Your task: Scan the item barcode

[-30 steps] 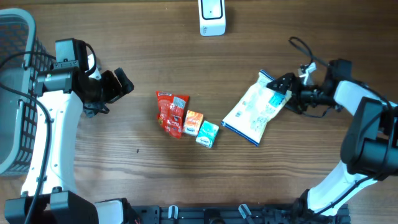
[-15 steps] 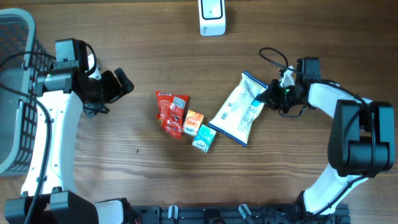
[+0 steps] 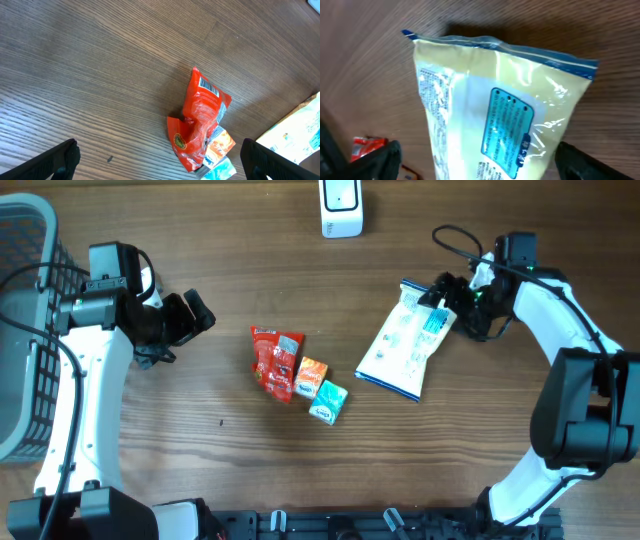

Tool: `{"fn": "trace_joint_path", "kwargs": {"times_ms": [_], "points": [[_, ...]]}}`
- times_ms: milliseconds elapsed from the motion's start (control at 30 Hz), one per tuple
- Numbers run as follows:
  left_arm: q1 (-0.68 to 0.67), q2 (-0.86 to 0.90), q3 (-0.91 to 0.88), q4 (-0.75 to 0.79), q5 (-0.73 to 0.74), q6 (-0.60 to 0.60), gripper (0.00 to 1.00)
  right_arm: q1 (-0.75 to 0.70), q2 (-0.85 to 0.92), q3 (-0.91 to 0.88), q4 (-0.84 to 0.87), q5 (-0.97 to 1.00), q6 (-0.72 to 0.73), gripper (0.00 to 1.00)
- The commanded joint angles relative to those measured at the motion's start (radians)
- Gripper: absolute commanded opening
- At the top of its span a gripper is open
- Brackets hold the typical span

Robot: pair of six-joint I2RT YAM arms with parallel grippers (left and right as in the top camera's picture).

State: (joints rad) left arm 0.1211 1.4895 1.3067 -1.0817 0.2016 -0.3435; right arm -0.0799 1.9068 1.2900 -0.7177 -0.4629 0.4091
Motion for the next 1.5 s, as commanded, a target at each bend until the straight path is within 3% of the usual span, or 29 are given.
{"fn": "trace_joint_path", "kwargs": {"times_ms": [0, 100, 333, 500, 533, 600, 633, 667, 733, 800, 900, 1033, 1167, 1267, 1367, 1467], "points": [[0.005, 0.004, 0.012, 0.000, -0.010, -0.009, 1.00, 0.005, -0.014, -0.008, -0.126, 0.037, -0.024, 1.00], [0.005, 0.004, 0.012, 0.000, -0.009, -0.009, 1.00, 0.030, -0.013, -0.102, -0.156, 0.040, -0.040, 1.00], [0.006, 0.004, 0.012, 0.000, -0.010, -0.009, 1.00, 0.093, -0.012, -0.332, 0.194, -0.069, 0.110, 1.00], [0.005, 0.004, 0.012, 0.000, -0.009, -0.009, 1.00, 0.139, 0.022, -0.365, 0.285, -0.076, 0.177, 0.93], [0.006, 0.004, 0.012, 0.000, -0.009, -0.009, 1.00, 0.150, 0.045, -0.365, 0.309, -0.084, 0.187, 0.84], [0.006, 0.004, 0.012, 0.000, -0.009, -0.009, 1.00, 0.154, 0.078, -0.365, 0.345, -0.068, 0.196, 0.41], [0.005, 0.004, 0.012, 0.000, -0.010, -0.009, 1.00, 0.154, 0.084, -0.365, 0.352, -0.029, 0.197, 0.15], [0.006, 0.004, 0.012, 0.000, -0.010, -0.009, 1.00, 0.154, 0.083, -0.364, 0.353, -0.008, 0.196, 0.04], [0.006, 0.004, 0.012, 0.000, -0.009, -0.009, 1.00, 0.151, 0.082, -0.344, 0.356, -0.088, 0.183, 0.04], [0.005, 0.004, 0.012, 0.000, -0.010, -0.009, 1.00, 0.121, 0.065, -0.277, 0.362, -0.380, 0.135, 0.04], [0.006, 0.004, 0.012, 0.000, -0.010, -0.009, 1.00, 0.091, 0.052, -0.199, 0.373, -0.616, 0.152, 0.04], [0.006, 0.004, 0.012, 0.000, -0.010, -0.009, 1.00, 0.079, 0.051, -0.098, 0.430, -0.856, 0.240, 0.04], [0.006, 0.004, 0.012, 0.000, -0.010, -0.008, 1.00, 0.079, 0.043, -0.085, 0.624, -1.048, 0.387, 0.04], [0.006, 0.004, 0.012, 0.000, -0.010, -0.009, 1.00, 0.080, 0.031, -0.087, 0.814, -1.159, 0.554, 0.04], [0.005, 0.004, 0.012, 0.000, -0.010, -0.009, 1.00, 0.080, -0.013, -0.087, 1.134, -1.160, 0.851, 0.04], [0.006, 0.004, 0.012, 0.000, -0.009, -0.009, 1.00, 0.080, -0.060, -0.087, 1.631, -1.135, 1.267, 0.04]]}}
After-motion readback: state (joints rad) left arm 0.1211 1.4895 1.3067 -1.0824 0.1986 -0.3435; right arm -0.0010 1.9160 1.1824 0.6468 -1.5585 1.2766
